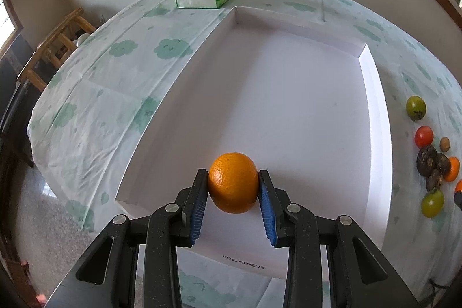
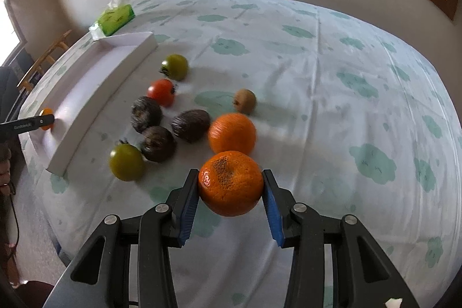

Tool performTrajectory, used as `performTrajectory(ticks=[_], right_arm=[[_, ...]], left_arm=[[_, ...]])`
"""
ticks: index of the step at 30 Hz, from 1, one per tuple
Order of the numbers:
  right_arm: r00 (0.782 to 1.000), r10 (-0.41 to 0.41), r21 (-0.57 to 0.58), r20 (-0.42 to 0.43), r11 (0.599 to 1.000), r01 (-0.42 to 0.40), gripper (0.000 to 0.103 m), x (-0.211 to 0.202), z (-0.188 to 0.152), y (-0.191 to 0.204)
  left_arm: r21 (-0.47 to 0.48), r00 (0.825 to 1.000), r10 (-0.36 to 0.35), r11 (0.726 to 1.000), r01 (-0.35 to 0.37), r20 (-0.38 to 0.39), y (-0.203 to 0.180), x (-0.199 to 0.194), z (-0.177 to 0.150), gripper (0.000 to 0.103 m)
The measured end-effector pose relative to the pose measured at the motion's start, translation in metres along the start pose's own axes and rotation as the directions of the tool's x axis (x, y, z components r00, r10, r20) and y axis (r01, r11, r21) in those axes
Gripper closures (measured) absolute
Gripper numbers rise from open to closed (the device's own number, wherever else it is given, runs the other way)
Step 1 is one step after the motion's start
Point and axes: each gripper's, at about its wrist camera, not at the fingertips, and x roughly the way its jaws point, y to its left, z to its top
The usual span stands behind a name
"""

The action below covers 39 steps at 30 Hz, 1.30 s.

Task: Organize fruits
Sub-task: 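Carry the orange with the left tool into the white tray and open, then carry the tangerine with the right tool into the tray and open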

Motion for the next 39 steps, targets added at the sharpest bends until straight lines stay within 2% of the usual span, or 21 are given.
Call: performTrajectory(ticks=[11,19,24,30,39], right_arm=[[0.994,0.105,-0.116,0.017,0.988,-0.102,0.063,0.0,0.027,0.06],[0.979,0.201,-0.237,0.015,0.952,-0.192,0.063,0.008,0.046,0.123],[0.967,0.256,-0.3,0.005,0.923,-0.243,0.063,0.019,0.058,0.161],[0.958,0.286,-0.362,-0.013,0.892,-0.271,0.063,0.032,0.071,0.195],[0.967,0.247,-0.403,-0.064,0.88,-0.252,0.063,0.067,0.077,0.217]], left_arm=[[0.0,1.0,0.001,1.0,-0.001,0.027,0.003,-0.006,0.002,0.065],[-0.027,0.998,-0.018,0.999,0.02,0.063,0.011,-0.028,0.001,0.049],[-0.072,0.995,-0.016,0.997,0.023,0.094,0.024,-0.044,-0.002,0.047],[-0.129,0.994,0.035,0.991,-0.021,0.107,0.048,-0.055,-0.006,0.046],[-0.197,0.994,0.075,0.979,-0.058,0.08,0.078,-0.054,-0.021,0.045]])
